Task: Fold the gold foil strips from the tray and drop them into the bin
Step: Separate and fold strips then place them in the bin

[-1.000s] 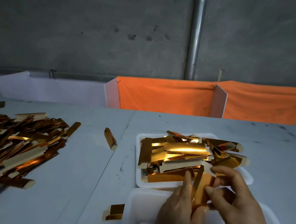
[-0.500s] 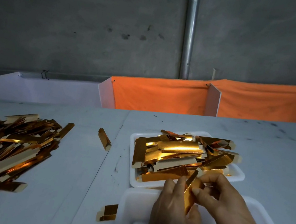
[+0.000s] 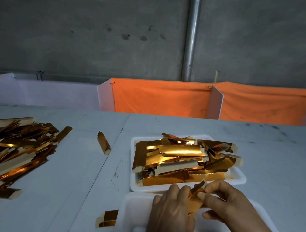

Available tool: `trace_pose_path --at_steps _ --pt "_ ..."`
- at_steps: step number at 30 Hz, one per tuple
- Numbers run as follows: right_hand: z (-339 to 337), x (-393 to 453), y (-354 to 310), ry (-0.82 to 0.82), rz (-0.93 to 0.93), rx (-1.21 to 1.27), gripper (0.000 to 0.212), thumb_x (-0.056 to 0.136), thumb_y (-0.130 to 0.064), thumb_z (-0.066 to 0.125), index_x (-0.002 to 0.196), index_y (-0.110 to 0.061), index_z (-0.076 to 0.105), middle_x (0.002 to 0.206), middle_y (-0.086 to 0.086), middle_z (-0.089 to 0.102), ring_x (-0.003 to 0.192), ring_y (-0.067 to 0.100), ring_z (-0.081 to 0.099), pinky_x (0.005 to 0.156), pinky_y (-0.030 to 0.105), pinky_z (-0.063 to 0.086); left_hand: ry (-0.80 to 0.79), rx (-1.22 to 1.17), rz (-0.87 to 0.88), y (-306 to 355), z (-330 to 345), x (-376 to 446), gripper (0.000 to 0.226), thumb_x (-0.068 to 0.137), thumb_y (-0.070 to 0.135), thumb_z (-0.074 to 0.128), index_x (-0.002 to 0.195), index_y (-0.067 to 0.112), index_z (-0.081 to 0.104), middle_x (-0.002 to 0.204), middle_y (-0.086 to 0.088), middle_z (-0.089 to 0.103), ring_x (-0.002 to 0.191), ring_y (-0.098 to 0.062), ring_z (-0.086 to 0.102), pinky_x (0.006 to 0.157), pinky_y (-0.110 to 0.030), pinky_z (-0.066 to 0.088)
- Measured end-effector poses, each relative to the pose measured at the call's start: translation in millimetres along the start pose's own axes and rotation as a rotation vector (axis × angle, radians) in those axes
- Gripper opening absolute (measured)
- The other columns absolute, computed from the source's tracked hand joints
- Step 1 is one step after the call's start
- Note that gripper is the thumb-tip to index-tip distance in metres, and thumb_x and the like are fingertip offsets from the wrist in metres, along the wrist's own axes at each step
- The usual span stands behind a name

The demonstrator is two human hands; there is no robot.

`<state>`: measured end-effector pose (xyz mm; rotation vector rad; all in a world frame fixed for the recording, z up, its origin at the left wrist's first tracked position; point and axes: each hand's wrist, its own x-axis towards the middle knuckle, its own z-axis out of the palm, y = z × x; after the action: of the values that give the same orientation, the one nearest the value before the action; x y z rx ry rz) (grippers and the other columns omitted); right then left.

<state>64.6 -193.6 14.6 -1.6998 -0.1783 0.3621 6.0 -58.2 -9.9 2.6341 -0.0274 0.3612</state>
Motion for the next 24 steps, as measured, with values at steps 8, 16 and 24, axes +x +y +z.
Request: trace_pose_path --at_steps 8,16,24 --pt "-2 -1 -2 -0.109 0.060 -0.036 0.009 0.088 -0.014 0.065 0.086 -0.008 0.072 0.086 0.008 0.075 0.083 0.018 0.070 0.058 0.017 0.051 -0.051 0.089 0.020 -4 3 1 0.055 0.098 0.038 0.041 0.148 0.028 0.019 0.146 0.007 0.033 0.132 -0.009 0.031 0.110 -0.030 0.022" --pt "2 -1 0 -0.101 0.070 -0.044 0.005 0.087 -0.013 0.066 0.086 -0.010 0.070 0.087 0.004 0.075 0.087 0.017 0.066 0.057 0.013 0.049 -0.096 0.028 -0.001 -10 5 1 0.066 0.098 0.038 0.043 0.151 0.030 0.004 0.154 0.013 0.022 0.140 -0.009 0.022 0.113 -0.029 0.019" --pt "1 -2 2 -0.155 0.058 -0.102 0.012 0.085 -0.014 0.069 0.082 -0.022 0.076 0.088 0.000 0.074 0.086 0.015 0.067 0.061 0.014 0.051 -0.106 0.019 0.019 -10 4 1 0.060 0.099 0.031 0.044 0.150 0.027 0.014 0.152 0.010 0.029 0.137 -0.009 0.030 0.110 -0.023 0.025"
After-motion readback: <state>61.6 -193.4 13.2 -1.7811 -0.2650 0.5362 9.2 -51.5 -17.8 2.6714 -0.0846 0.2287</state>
